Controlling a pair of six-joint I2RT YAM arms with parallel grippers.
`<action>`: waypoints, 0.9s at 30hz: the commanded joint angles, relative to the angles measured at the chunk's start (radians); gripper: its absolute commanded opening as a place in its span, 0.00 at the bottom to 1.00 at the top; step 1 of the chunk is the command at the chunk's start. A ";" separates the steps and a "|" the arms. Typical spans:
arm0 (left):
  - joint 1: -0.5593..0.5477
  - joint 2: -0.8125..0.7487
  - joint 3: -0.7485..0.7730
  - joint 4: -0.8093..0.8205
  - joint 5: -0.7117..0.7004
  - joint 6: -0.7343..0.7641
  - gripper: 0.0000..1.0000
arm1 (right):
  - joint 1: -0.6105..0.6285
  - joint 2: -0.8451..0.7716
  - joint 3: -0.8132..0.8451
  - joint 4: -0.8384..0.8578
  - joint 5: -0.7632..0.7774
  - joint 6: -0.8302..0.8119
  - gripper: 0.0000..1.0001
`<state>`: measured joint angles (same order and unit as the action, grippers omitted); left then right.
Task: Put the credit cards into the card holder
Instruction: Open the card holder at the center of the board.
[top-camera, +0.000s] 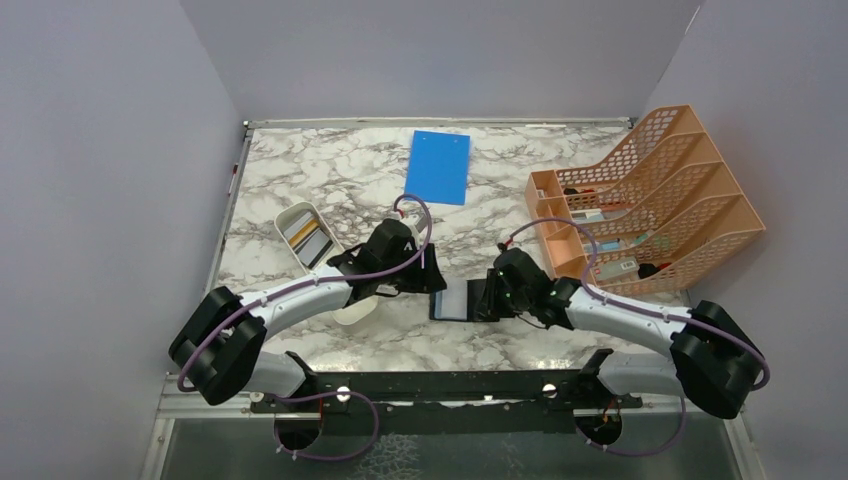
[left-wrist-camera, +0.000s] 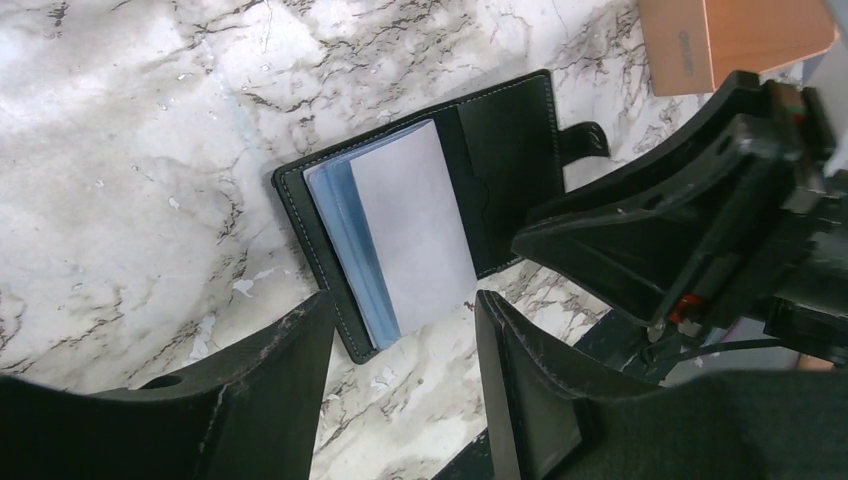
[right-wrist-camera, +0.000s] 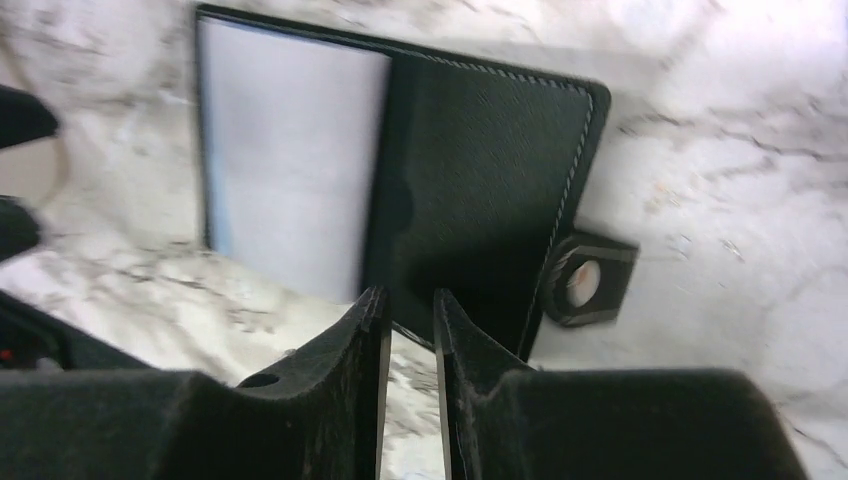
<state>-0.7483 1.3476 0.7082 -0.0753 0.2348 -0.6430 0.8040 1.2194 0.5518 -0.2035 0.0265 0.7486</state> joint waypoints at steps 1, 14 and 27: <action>-0.002 0.013 0.010 0.042 0.037 0.001 0.57 | 0.001 -0.002 -0.063 0.037 0.076 0.013 0.27; -0.003 0.055 -0.012 0.063 0.072 0.006 0.57 | 0.000 -0.012 -0.156 0.108 0.105 0.077 0.23; -0.003 0.085 -0.050 0.035 -0.053 -0.030 0.44 | 0.000 -0.151 -0.218 0.042 0.181 0.137 0.22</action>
<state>-0.7483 1.4147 0.6579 -0.0460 0.2485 -0.6594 0.8040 1.1168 0.3538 -0.0605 0.1238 0.8833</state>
